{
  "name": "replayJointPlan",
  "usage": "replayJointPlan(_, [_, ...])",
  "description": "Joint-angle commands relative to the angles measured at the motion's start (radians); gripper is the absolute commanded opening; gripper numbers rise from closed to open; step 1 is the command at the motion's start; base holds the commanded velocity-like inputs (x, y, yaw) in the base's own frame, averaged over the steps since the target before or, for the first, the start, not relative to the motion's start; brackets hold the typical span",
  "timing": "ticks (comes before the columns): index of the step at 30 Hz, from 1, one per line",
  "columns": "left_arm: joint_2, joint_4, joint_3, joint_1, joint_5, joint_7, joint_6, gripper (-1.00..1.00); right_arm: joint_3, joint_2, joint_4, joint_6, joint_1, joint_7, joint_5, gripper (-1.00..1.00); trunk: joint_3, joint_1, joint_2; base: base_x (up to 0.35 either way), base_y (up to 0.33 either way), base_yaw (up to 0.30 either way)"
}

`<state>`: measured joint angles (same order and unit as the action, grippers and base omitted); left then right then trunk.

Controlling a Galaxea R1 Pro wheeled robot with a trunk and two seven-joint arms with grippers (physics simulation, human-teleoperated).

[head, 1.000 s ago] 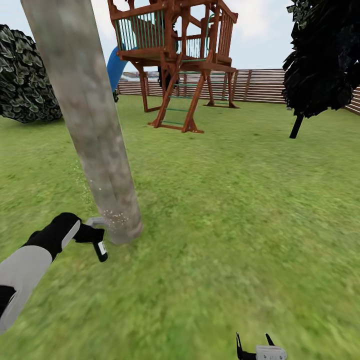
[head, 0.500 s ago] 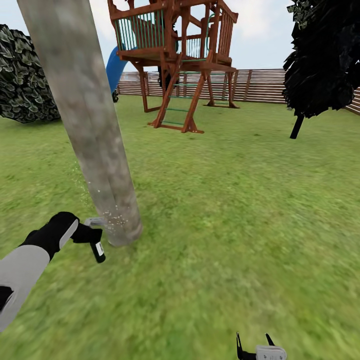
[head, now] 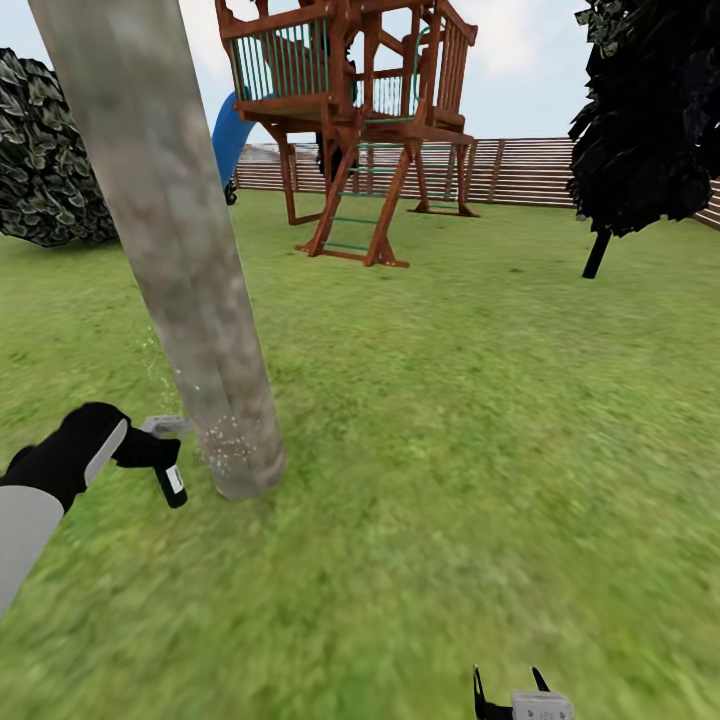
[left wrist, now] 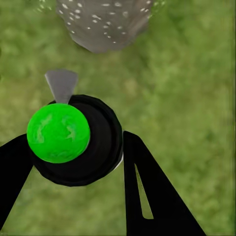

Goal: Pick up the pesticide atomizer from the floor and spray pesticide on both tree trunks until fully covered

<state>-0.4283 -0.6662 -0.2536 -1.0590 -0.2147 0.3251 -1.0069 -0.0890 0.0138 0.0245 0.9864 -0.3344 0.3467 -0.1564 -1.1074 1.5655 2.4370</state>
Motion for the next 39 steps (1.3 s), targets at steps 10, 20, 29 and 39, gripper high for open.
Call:
replayJointPlan(10, [-0.037,0.004,-0.008,0.012,0.056,0.001,0.002,-1.00,0.000,0.001,0.000,0.001,0.000,0.000,0.000,1.00,0.000,0.000,0.000,0.003,0.001,0.000])
replayJointPlan(20, [-0.010,-0.009,-0.064,0.004,0.048,0.048,-0.011,-1.00,0.000,0.002,0.000,0.001,0.000,0.000,0.000,1.00,0.000,0.000,0.000,0.000,0.000,0.000])
replayJointPlan(29, [-0.002,-0.010,-0.111,-0.034,0.057,0.127,-0.013,-1.00,0.000,0.001,0.000,0.000,0.000,0.000,0.000,1.00,0.000,0.000,0.000,0.000,0.000,0.000])
replayJointPlan(39, [0.006,-0.005,-0.120,-0.054,0.059,0.127,-0.015,-1.00,0.000,0.001,0.000,0.001,0.000,0.000,0.000,1.00,0.000,0.000,0.000,-0.070,-0.143,0.000])
